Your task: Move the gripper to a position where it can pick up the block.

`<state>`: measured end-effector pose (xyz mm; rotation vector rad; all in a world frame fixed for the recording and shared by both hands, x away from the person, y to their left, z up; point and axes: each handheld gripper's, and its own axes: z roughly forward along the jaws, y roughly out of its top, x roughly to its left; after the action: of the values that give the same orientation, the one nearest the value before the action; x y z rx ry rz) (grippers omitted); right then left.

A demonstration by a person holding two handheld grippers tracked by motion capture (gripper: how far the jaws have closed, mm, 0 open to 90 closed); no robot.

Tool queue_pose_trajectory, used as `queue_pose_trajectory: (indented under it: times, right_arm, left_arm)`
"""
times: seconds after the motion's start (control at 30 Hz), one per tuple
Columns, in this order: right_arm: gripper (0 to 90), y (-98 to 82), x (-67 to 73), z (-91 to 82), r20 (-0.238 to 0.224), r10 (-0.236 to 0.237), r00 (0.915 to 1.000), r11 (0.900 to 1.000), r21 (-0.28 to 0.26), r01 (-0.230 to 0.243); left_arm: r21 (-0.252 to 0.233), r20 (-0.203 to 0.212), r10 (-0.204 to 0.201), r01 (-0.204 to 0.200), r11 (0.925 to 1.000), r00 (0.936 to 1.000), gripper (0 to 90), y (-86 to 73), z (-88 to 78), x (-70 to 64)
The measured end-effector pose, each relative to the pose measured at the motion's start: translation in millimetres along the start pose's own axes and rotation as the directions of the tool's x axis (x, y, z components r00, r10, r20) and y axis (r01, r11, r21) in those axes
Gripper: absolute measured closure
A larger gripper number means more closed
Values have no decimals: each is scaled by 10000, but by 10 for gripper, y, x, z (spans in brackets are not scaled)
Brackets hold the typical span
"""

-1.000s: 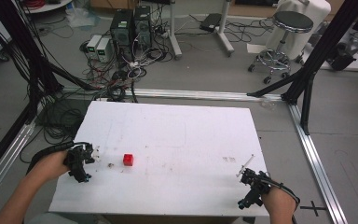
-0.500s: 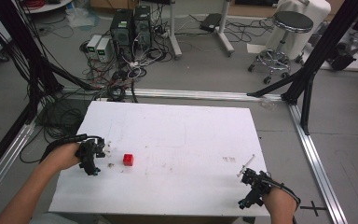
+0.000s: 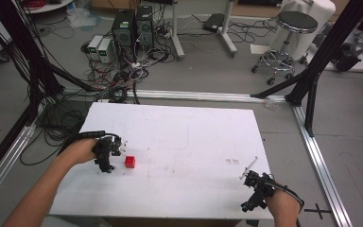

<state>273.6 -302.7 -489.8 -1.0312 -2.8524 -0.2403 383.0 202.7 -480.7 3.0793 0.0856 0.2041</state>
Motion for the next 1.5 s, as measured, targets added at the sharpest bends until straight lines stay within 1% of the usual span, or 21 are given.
queue_pose_trajectory:
  times: [0.1, 0.13, 0.23, 0.3, 0.43, 0.57, 0.6, 0.63, 0.77, 0.9, 0.93, 0.97, 1.03, 1.1, 1.13, 1.3, 1.5]
  right_arm:
    - [9, 4, -1, 1, 34, -53, 10000, 10000, 7, 53]
    - [9, 7, 0, -1, 8, -90, 10000, 10000, 1, 90]
    - [9, 8, 2, -5, 11, -98, 10000, 10000, -5, 98]
    - [9, 5, 4, -10, 17, -84, 10000, 10000, -29, 84]
    - [9, 1, 2, -7, 13, -102, 9999, 9999, -56, 102]
    - [9, 5, 7, -2, -4, -96, 10000, 10000, -19, 96]
    - [9, 8, 10, -3, 2, -109, 9999, 9999, -12, 109]
    - [9, 8, 10, -3, 2, -109, 9999, 9999, -12, 109]
    - [9, 4, 2, -4, 3, -105, 9999, 9999, -54, 105]
    - [9, 3, 5, -2, -4, -98, 10000, 10000, 6, 98]
    - [9, 6, 7, 0, 0, -105, 9999, 9999, -19, 105]
    - [9, 6, 7, 0, 0, -105, 9999, 9999, -19, 105]
    - [9, 13, 12, 2, -24, -107, 9999, 9999, -6, 107]
    - [9, 18, 11, 1, -8, -132, 9999, 9999, 31, 132]
    - [9, 20, 14, 3, -10, -138, 9999, 9999, 22, 138]
    - [9, 22, 15, 1, -15, -142, 9999, 9999, 19, 142]
    - [9, 19, 17, -2, -9, -114, 9999, 9999, 11, 114]
  left_arm:
    - [-38, 98, 88, -87, 10000, 9999, 230, 47, 18, 20]
    - [12, 207, 210, -210, 9998, 9996, 230, 95, 31, 43]
    - [-17, 246, 303, -302, 9995, 9992, 230, 135, 50, 60]
    - [-41, 304, 472, -471, 9989, 9984, 231, 174, 70, 76]
    - [-7, 477, 650, -650, 9979, 9967, 231, 262, 110, 92]
    - [-34, 627, 896, -896, 9960, 9940, 231, 356, 150, 111]
    - [7, 716, 1067, -1070, 9943, 9917, 231, 397, 172, 117]
    - [7, 716, 1067, -1070, 9943, 9917, 230, 397, 172, 117]
    - [144, 887, 1337, -1354, 9907, 9870, 231, 452, 227, 114]
    - [183, 938, 1368, -1390, 9901, 9862, 230, 482, 277, 110]
    - [196, 977, 1430, -1456, 9892, 9849, 231, 487, 289, 111]
    - [216, 949, 1496, -1523, 9881, 9842, 231, 493, 298, 111]
    - [226, 970, 1448, -1476, 9888, 9847, 231, 501, 312, 110]
    - [242, 944, 1487, -1516, 9881, 9844, 231, 506, 324, 106]
    - [254, 962, 1547, -1578, 9871, 9833, 231, 512, 333, 107]
    - [259, 970, 1455, -1487, 9886, 9846, 231, 519, 343, 105]
    - [315, 1049, 1503, -1544, 9875, 9831, 231, 531, 357, 105]
